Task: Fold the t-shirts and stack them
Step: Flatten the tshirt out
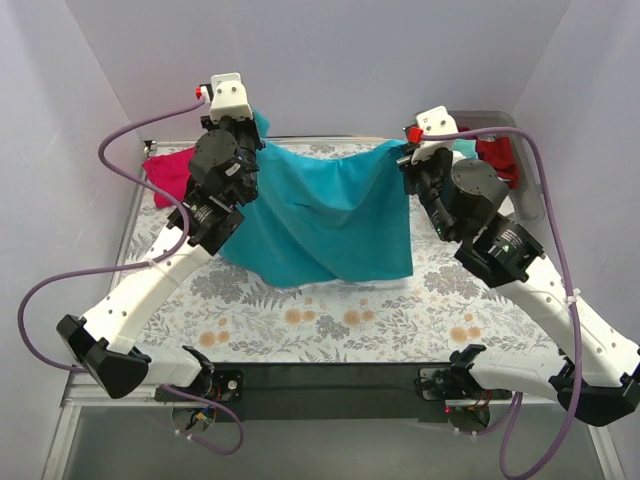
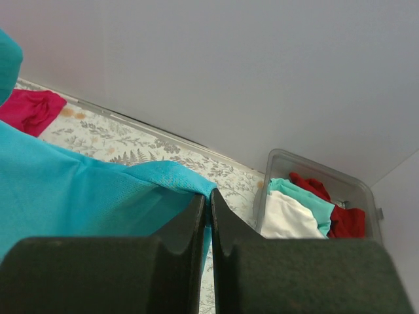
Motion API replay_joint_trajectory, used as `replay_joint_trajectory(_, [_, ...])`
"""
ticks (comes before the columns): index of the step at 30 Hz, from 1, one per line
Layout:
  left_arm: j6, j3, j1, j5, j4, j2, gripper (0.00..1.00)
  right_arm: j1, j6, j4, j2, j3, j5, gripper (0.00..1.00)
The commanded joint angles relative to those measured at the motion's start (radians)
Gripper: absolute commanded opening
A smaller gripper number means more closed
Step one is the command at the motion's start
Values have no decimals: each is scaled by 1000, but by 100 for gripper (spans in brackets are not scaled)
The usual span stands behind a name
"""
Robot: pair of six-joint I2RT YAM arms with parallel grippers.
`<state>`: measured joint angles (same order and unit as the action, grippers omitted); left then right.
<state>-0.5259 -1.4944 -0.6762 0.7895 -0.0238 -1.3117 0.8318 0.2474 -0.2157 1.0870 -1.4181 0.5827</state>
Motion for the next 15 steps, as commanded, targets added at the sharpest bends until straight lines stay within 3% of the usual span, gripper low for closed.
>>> replay_joint_trajectory(1, [64,-79,1,13,-53,46,0,-5,12,85,-27,-51,-26,1])
replay_joint_trajectory(6, [40,-101,0,-90,71,123,0,-5,-33,50,-119,-36,-125,1])
replay_joint_trajectory(11, [-61,-156,-3,-203,255,210,0,-5,-75,-66,-190,-77,-358,1])
replay_joint_trajectory(15, [-175,-304,-3,-367,425,267,0,-5,-95,-137,-237,-140,-472,1])
